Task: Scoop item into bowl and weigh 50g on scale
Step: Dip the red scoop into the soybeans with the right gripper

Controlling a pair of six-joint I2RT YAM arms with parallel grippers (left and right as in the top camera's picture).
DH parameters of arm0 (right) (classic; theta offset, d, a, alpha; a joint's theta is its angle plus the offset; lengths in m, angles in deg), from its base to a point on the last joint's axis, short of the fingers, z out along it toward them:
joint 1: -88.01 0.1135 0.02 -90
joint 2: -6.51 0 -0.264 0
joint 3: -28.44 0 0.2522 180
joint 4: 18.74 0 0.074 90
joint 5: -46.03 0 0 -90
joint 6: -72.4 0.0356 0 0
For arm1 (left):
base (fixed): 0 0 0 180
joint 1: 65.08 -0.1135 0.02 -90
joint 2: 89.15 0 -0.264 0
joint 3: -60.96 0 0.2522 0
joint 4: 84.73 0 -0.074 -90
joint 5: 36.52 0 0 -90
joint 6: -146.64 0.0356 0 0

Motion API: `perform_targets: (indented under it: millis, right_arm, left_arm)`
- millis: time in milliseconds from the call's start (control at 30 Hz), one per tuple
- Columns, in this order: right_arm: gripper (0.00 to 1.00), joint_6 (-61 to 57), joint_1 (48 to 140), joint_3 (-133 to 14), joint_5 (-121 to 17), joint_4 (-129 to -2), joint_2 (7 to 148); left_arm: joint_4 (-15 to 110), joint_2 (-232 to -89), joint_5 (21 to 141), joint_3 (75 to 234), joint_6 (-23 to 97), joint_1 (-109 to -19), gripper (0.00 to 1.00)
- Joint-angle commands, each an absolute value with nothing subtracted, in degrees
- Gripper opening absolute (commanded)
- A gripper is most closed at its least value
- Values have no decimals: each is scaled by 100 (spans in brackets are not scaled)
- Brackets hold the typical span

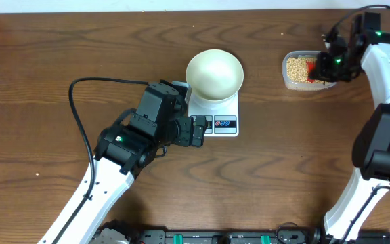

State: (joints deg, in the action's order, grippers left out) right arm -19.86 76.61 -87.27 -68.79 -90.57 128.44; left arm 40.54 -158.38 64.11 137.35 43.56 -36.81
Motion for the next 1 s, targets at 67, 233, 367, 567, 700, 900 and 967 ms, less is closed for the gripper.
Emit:
perform_targets:
  millis: [67,233,367,567,700,900,967]
  right_arm:
    - [1,-1827,7211,-8743,-8344,-9168,13008]
    - [1,-1829,6888,-8727,-8726,-9301,13030]
    - [1,-1829,6896,-8651,-8768,-9286,13054]
    - [1,-1720,6977,-8603,-8790,-9214,13310]
    - [1,-1672,7045,-8603,-8901,-9120,13543]
    - [1,-1615,7167,-8603,-8936,-9008,13819]
    - [1,-1615,7189,-8603,-8938,-9006,13856]
  left_arm:
    - [4034,-15852,6442,13834,4411,-3699,99]
    - [4034,-15852,6442,13834,4411,-3701,99]
    - [4034,-15852,6442,13834,4411,-3701,99]
    - [4034,-15852,6442,13834,4411,-3699,99]
    - [4034,-15852,6442,13834,4411,-3699,99]
    - [4034,-15852,6442,13834,4411,-3699,99]
    - [4034,-15852,6442,13834,4411,-3701,99]
